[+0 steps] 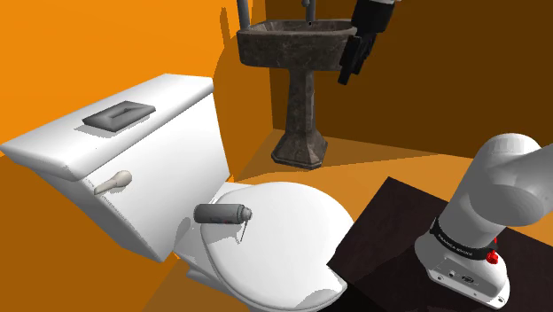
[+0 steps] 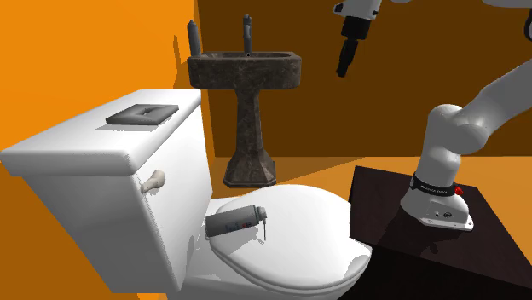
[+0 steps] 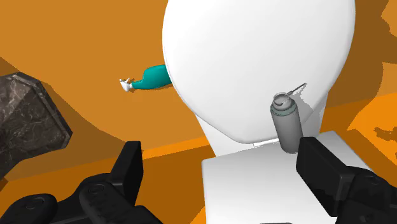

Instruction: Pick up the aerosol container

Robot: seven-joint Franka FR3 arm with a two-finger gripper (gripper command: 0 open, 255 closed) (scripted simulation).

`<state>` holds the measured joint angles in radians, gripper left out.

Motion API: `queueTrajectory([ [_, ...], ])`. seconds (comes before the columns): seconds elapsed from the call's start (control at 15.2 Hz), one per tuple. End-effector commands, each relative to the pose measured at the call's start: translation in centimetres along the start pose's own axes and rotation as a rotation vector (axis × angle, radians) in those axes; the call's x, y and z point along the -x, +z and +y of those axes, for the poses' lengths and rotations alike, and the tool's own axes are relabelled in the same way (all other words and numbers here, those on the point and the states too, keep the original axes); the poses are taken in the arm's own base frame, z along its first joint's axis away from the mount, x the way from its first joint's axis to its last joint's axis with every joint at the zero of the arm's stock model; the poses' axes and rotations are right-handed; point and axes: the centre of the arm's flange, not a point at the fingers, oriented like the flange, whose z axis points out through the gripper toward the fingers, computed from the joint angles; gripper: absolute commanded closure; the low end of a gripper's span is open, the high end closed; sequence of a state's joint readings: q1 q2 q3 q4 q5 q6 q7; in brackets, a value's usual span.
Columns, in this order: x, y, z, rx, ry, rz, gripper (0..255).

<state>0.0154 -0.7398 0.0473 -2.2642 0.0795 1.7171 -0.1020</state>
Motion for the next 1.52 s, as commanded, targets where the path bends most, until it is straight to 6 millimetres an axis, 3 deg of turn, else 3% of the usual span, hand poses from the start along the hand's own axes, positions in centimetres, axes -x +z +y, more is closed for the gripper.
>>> queueTrajectory([
  [0.0,0.0,0.0,0.0,0.0,0.0,0.0,0],
  [0.73,-8.4,11.3,-5.7,-0.004,-0.112,-0.077,0],
  [1.45,-15.2,23.1,-12.3,-0.008,-0.224,-0.153,0],
])
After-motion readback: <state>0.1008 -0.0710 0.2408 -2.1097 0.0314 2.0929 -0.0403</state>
